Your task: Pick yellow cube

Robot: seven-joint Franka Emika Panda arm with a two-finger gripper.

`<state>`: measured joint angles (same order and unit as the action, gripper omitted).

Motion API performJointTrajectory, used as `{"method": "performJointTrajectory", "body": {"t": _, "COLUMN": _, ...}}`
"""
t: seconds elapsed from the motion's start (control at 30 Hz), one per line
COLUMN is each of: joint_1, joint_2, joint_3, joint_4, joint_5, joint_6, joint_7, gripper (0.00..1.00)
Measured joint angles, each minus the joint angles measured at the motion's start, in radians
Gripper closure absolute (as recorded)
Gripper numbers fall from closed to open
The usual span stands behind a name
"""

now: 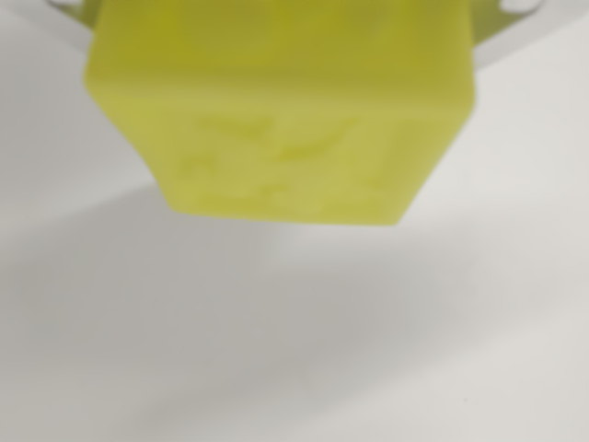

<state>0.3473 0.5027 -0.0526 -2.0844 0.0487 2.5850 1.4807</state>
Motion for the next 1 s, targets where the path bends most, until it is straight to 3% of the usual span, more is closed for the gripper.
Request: {"method": "performJointTrajectory", "body": {"t": 1.0, "joint_1": -0.003, "joint_2": -0.154, "joint_3": 0.0, "joint_4": -0.005, "joint_5": -0.02, "joint_6": -0.149, "joint_7": 0.014, "gripper": 1.0}}
